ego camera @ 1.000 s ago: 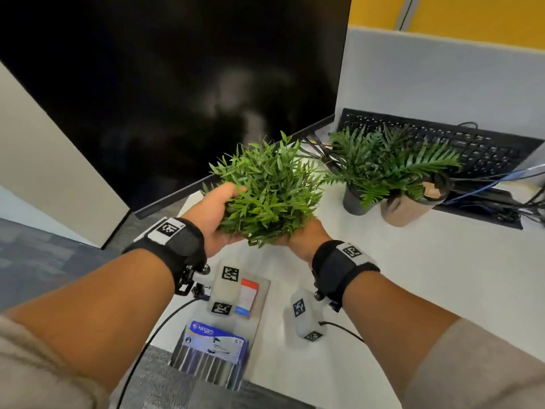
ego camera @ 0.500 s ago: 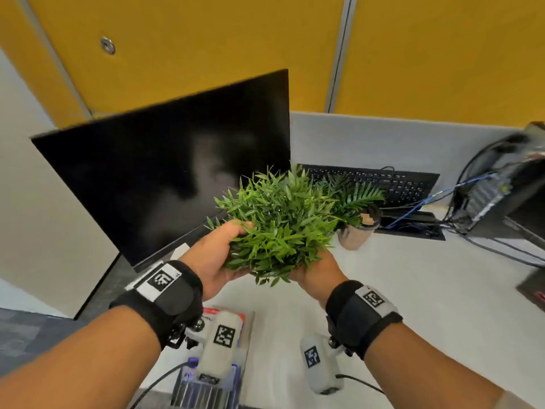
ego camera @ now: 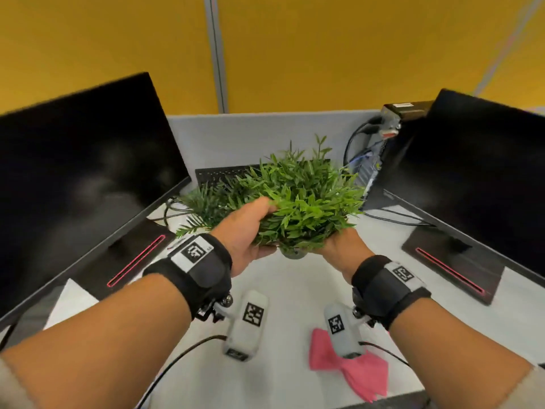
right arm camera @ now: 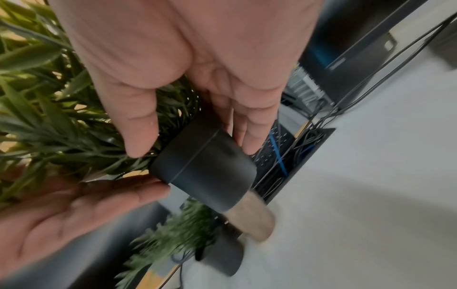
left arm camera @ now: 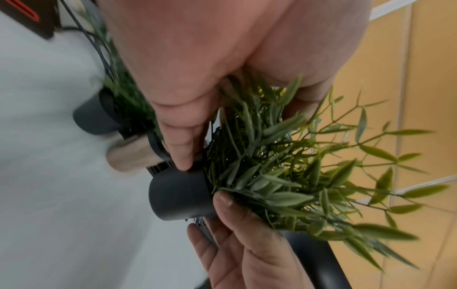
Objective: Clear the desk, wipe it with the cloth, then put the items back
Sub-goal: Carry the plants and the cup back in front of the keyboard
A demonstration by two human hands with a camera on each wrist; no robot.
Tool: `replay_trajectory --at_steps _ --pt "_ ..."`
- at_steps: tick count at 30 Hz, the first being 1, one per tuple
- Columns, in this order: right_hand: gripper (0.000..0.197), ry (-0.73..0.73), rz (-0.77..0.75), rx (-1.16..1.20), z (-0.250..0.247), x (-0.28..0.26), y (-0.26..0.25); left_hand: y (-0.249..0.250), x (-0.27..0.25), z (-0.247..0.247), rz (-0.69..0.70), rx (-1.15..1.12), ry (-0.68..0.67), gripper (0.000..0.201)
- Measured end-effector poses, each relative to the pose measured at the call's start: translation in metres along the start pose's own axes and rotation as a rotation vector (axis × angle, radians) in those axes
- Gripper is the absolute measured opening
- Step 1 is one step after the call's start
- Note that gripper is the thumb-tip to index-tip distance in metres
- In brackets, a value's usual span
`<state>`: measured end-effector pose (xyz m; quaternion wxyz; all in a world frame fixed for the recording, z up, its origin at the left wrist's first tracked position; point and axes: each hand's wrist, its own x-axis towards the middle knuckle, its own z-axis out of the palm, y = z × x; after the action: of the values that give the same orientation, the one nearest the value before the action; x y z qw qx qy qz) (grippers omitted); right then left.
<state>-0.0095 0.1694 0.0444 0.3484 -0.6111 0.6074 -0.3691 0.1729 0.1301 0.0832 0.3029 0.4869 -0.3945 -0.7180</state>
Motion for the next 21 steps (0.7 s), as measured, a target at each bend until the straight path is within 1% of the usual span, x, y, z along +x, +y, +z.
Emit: replay_trajectory --at_steps 2,4,6,9,12,14,16,18,21 --pt "0.038 0.002 0.066 -0.025 -0.026 0.008 0.021 -0.004 0.027 0.029 -0.028 0.007 0.000 0.014" --pt "0.032 -0.007 0.106 -0.034 -0.048 0.020 0.043 -0.008 0.054 0.053 -0.056 0.004 0.028 0.011" --pt "0.025 -0.011 0.160 0.009 -0.065 0.033 0.065 -0.011 0.080 0.075 -0.082 -0.006 0.061 0.008" --pt "0.026 -0.011 0.219 0.030 -0.078 0.056 0.099 -0.019 0.116 0.095 -0.126 -0.017 0.087 0.007" --pt "0.031 -0.024 0.242 0.081 -0.082 0.077 0.125 -0.030 0.150 0.103 -0.145 -0.019 0.100 0.014" --pt "0.030 -0.055 0.221 0.056 -0.081 0.089 0.136 -0.036 0.167 0.105 -0.157 -0.021 0.120 0.018" --pt "0.036 -0.077 0.201 0.036 -0.078 0.098 0.146 -0.040 0.178 0.104 -0.165 -0.022 0.131 0.016" --pt "0.034 -0.055 0.198 0.061 -0.073 0.108 0.156 -0.041 0.185 0.104 -0.165 -0.022 0.143 0.014" --pt "0.039 -0.064 0.197 0.070 -0.066 0.120 0.172 -0.040 0.192 0.103 -0.167 -0.034 0.162 0.014"
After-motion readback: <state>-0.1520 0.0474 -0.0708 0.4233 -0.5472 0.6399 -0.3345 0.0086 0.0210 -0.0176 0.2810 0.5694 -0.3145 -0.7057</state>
